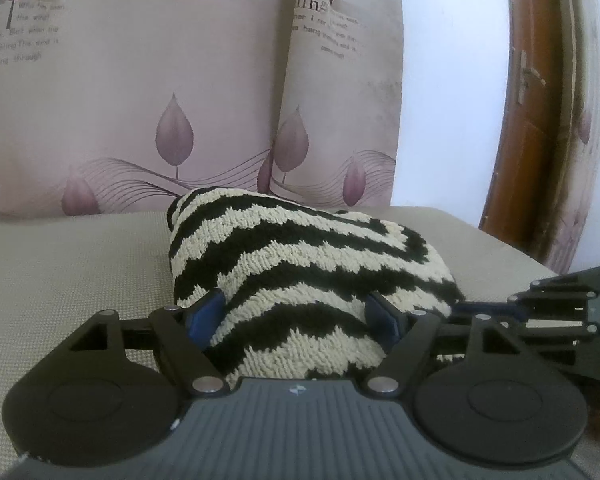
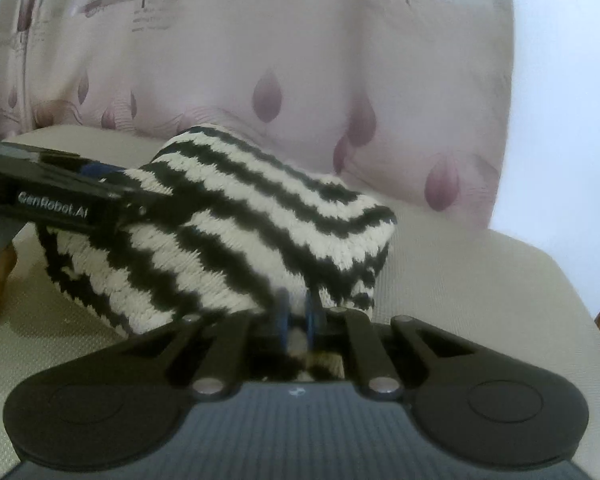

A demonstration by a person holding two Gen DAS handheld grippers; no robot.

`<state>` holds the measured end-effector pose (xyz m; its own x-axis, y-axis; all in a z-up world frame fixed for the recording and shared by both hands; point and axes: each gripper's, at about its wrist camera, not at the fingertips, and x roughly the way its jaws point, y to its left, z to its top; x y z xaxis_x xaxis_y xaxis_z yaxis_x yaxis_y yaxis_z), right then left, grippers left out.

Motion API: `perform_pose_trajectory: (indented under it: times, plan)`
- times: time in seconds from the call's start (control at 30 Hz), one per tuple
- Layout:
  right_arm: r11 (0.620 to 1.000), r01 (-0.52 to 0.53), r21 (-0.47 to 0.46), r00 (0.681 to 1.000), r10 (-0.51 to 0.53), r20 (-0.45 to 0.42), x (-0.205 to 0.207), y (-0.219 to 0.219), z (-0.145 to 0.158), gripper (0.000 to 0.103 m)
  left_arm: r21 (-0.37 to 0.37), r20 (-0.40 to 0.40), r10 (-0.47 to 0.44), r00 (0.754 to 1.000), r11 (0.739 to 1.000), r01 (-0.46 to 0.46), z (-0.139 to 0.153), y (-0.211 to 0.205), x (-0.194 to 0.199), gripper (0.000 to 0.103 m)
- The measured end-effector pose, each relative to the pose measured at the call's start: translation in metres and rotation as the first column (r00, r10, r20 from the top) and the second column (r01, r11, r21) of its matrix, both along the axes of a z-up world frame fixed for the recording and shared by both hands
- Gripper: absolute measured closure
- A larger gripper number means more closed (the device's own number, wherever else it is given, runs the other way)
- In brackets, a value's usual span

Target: Fold small clothes

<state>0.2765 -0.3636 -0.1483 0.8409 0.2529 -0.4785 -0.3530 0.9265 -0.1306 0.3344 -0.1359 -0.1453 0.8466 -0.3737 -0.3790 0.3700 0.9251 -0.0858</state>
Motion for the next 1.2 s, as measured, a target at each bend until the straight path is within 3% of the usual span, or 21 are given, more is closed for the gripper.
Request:
perform_pose_trajectory:
  times: [0.2,0.67,0.77,0.87,0.9,0.97,1.0,1.07,1.2]
  plan:
    - [0.996,-0.013,0.087,1.0,0.015,-0.026,0.003,-0.014,0.002,0.095,0.016,0.006,0.01,1.0,1.0,-0.01,-0.001,-0.001,-0.002,0.026]
    - [0.997,-0.013,0.07,1.0,0.013,0.007,-0.003,-0.011,0.0,0.095,0.04,0.01,0.016,1.0,0.999,-0.016,-0.001,-0.004,-0.004,0.02]
    - [0.998,-0.013,0.065,1.0,0.013,0.01,-0.004,-0.011,0.001,0.095,0.054,0.01,0.014,1.0,0.998,-0.015,-0.001,-0.006,-0.004,0.015]
    - [0.995,-0.015,0.098,1.0,0.015,0.001,-0.003,-0.018,0.003,0.092,0.085,0.001,0.002,1.0,0.996,-0.002,-0.001,-0.01,-0.003,0.0]
    - [0.993,-0.009,0.118,1.0,0.01,-0.012,-0.003,-0.021,0.005,0.087,0.101,-0.004,0.005,1.0,0.995,-0.005,-0.002,-0.012,-0.002,0.0]
    - [0.988,0.034,0.148,0.999,-0.03,-0.027,-0.003,-0.028,0.009,0.042,0.096,-0.019,0.016,1.0,0.995,-0.014,-0.002,-0.011,0.0,0.0]
    - [0.984,0.063,0.165,0.998,-0.06,-0.025,-0.003,-0.034,0.011,0.0,0.076,-0.026,0.02,0.999,0.997,-0.018,-0.003,-0.008,0.001,0.0]
    - [0.965,0.047,0.259,0.999,-0.048,-0.003,-0.008,-0.052,0.014,0.0,0.049,-0.045,0.026,0.999,0.999,-0.023,-0.003,-0.002,0.004,0.0]
    - [0.932,0.069,0.356,0.995,-0.039,-0.09,0.005,-0.069,0.014,0.0,0.046,-0.05,0.03,0.998,0.999,-0.028,-0.004,-0.002,0.004,0.0]
